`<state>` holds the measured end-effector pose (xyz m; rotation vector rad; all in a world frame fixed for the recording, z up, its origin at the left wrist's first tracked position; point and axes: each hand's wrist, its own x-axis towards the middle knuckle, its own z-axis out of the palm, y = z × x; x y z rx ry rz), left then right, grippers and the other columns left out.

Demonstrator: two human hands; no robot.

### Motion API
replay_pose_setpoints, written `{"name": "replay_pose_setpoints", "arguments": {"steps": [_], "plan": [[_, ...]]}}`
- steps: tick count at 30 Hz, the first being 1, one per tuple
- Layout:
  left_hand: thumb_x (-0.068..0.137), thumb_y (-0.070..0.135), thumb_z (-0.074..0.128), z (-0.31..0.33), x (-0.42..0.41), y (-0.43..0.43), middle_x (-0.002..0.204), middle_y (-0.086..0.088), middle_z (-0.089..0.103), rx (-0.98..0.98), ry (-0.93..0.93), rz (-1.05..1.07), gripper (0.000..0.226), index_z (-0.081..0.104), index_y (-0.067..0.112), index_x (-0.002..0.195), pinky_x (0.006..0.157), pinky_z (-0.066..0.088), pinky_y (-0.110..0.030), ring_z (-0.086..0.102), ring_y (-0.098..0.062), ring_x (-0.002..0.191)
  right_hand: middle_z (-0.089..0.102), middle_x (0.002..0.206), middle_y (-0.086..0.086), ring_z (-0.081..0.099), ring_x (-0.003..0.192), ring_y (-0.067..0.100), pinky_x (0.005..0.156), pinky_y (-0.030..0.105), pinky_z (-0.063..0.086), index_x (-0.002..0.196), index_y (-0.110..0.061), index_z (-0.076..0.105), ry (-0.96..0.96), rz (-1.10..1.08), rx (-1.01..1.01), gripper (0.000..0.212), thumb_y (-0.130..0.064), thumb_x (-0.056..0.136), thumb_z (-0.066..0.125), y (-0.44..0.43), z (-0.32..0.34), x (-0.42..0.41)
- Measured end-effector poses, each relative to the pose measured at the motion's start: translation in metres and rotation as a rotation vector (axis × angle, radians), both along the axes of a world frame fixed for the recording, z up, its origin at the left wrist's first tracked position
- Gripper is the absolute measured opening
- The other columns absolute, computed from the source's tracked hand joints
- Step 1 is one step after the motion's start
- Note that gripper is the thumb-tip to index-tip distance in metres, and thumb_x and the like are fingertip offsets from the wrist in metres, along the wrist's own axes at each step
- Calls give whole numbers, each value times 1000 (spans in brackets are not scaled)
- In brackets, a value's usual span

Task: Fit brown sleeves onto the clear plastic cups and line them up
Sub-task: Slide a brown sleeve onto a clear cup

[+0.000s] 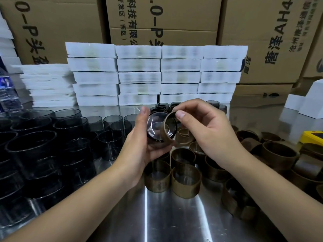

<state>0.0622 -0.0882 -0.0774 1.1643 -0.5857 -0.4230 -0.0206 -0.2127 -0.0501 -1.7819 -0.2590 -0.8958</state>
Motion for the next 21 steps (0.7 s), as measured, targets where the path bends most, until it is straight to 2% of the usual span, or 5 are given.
{"name": "replay_pose_setpoints", "arguments": {"steps": [6,10,15,18,21], "plan": [[67,68,61,-1,-7,2,122,-11,67,29,-42,-118,82,55,16,130,83,57,-30,66,-22,110,65,82,-8,61,76,13,73,24,52,89,-25,68,-15,-87,-69,13,-13,88,64,0,0,0],[55,49,73,-7,-6,0,128,-8,63,51,-94,-135,93,44,19,138,92,54,-36,64,-21,114,67,90,1,63,81,24,76,37,53,88,-30,67,-10,-111,-112,14,-16,87,66,0,-1,-2],[55,40,77,-10,-3,0,123,-7,66,6,-82,-97,85,50,20,133,87,56,-33,66,-22,110,59,90,-10,56,77,5,72,25,49,92,-34,64,5,-168,-143,12,-31,80,66,1,0,-1],[57,41,77,-10,-1,0,124,-5,66,-18,-76,-54,81,51,20,130,96,51,-41,65,-22,112,61,104,-12,59,89,4,82,33,52,104,-35,60,128,-150,-96,29,-47,78,66,-1,0,-1],[58,40,77,-9,1,0,122,-5,67,-57,-65,-21,82,49,16,132,99,49,-44,65,-23,112,63,113,-11,62,100,1,86,24,50,117,-29,56,251,-62,-57,62,-58,62,59,-2,0,-1]]}}
